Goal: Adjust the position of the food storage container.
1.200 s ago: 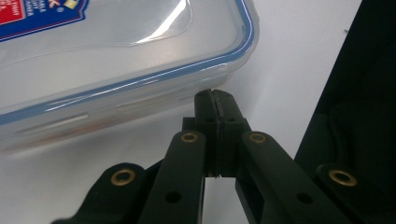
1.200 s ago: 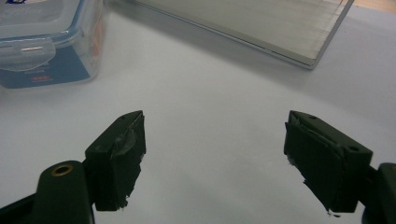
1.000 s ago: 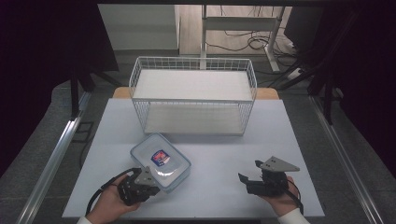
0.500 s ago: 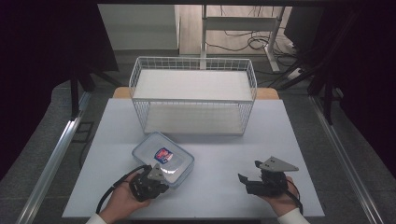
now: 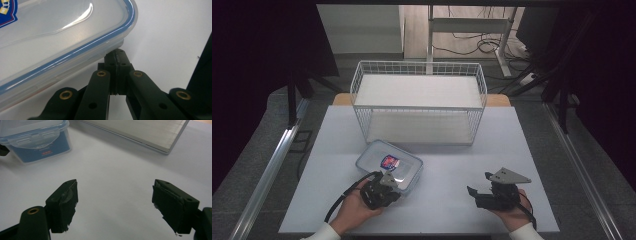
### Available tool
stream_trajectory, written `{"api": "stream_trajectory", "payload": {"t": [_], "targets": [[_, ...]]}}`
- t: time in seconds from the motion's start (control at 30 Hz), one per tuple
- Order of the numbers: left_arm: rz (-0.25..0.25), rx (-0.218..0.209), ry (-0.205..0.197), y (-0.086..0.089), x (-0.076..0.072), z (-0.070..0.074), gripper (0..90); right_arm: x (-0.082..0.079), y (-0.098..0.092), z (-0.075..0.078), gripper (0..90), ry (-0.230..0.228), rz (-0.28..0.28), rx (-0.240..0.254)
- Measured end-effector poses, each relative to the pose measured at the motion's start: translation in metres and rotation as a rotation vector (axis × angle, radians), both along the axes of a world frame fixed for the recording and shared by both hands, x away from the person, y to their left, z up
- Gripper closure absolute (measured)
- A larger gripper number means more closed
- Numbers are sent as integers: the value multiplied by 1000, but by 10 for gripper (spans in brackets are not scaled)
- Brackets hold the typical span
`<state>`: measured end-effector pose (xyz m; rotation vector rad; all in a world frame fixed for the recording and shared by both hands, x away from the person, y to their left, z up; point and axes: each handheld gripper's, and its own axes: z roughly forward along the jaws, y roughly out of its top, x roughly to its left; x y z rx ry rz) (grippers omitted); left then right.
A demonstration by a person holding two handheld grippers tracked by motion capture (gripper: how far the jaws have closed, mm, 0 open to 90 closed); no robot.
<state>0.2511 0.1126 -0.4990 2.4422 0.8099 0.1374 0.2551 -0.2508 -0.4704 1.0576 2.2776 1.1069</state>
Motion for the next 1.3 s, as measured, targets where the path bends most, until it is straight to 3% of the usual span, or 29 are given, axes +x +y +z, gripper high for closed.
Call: {"api": "stream_trajectory", "payload": {"t": [0.57, 0.77, 0.93, 0.97, 1.0, 1.03, 1.07, 1.17, 1.3], "targets": [[10, -2, -3, -23, 21, 0, 900, 1, -1, -1, 212, 0, -1, -4], [4, -6, -5, -23, 19, 2, 900, 1, -1, -1, 211, 0, -2, -7], [8, -54, -17, -10, 11, 17, 900, 0, -2, -1, 212, -4, -1, -10], [24, -81, -49, 4, 8, 32, 900, 0, -2, -1, 212, -6, -3, -10], [24, -81, -49, 4, 8, 32, 900, 0, -2, -1, 212, -6, -3, -10], [63, -107, -76, 18, 8, 44, 900, 0, -3, 0, 212, -5, -6, -7], [63, -107, -76, 18, 8, 44, 900, 0, -3, 0, 212, -5, -6, -7], [135, -130, -97, 46, 16, 56, 900, 0, -3, 0, 211, -5, -7, -8], [247, -136, -104, 82, 32, 56, 900, 1, -4, -1, 212, -4, -6, -10]]}}
